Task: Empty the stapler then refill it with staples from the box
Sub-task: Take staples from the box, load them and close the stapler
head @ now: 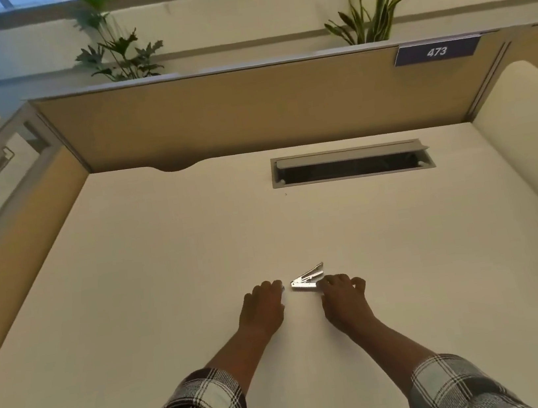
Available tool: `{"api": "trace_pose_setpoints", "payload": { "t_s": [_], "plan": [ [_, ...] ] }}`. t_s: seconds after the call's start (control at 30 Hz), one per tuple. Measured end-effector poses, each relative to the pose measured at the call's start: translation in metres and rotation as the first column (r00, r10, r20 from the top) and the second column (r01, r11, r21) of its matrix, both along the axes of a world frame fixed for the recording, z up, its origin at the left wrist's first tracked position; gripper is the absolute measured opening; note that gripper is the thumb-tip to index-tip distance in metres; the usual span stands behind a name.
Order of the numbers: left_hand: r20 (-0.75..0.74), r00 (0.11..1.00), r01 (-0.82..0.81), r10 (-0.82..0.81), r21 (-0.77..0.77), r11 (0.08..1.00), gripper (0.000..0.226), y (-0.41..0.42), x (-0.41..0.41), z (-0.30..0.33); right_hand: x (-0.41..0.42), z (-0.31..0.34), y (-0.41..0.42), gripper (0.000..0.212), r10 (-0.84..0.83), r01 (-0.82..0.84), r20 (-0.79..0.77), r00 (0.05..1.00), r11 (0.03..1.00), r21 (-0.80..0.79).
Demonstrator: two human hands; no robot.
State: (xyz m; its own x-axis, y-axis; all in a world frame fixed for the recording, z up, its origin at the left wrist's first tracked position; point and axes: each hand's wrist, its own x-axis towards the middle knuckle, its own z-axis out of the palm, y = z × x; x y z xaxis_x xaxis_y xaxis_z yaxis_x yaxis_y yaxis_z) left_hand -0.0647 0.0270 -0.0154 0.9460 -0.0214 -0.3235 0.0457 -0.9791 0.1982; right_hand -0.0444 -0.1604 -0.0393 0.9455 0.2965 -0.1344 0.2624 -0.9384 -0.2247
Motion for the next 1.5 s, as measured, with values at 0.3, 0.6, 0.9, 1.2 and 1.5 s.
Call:
{"api": "trace_pose_setpoints", "payload": {
  "t_s": [0.3, 0.6, 0.9, 1.2, 1.5],
  "plan": [
    [0.028, 0.994, -0.098, 0.102, -0.135, 0.986, 0.033, 0.008, 0.005, -0.008, 0.005, -0.007, -0.005, 0.022, -0.035, 0.034, 0.052, 0.998, 0.999, 0.004],
    [-0.207, 0.887, -0.450, 0.413, -0.587, 0.673, 0.049, 0.021, 0.007, -0.001, 0.002, 0.002, 0.008, 0.019, -0.087, 0.086, 0.001, 0.996, 0.991, 0.103],
    [-0.241, 0.889, -0.427, 0.389, -0.740, 0.519, 0.038, 0.036, 0.006, 0.007, 0.000, 0.047, 0.062, 0.019, -0.134, 0.277, -0.273, 0.952, 0.757, 0.592],
    [-0.540, 0.682, -0.649, 0.493, -0.758, 0.068, 0.026, 0.045, 0.006, 0.009, 0.005, 0.041, 0.074, 0.018, -0.209, 0.599, -0.565, 0.798, 0.374, 0.707],
    [-0.687, 0.565, -0.701, 0.456, -0.692, -0.173, 0.026, 0.044, -0.002, 0.013, -0.009, 0.044, 0.086, 0.025, -0.070, 0.766, -0.763, 0.642, 0.025, 0.642]
  ]
}}
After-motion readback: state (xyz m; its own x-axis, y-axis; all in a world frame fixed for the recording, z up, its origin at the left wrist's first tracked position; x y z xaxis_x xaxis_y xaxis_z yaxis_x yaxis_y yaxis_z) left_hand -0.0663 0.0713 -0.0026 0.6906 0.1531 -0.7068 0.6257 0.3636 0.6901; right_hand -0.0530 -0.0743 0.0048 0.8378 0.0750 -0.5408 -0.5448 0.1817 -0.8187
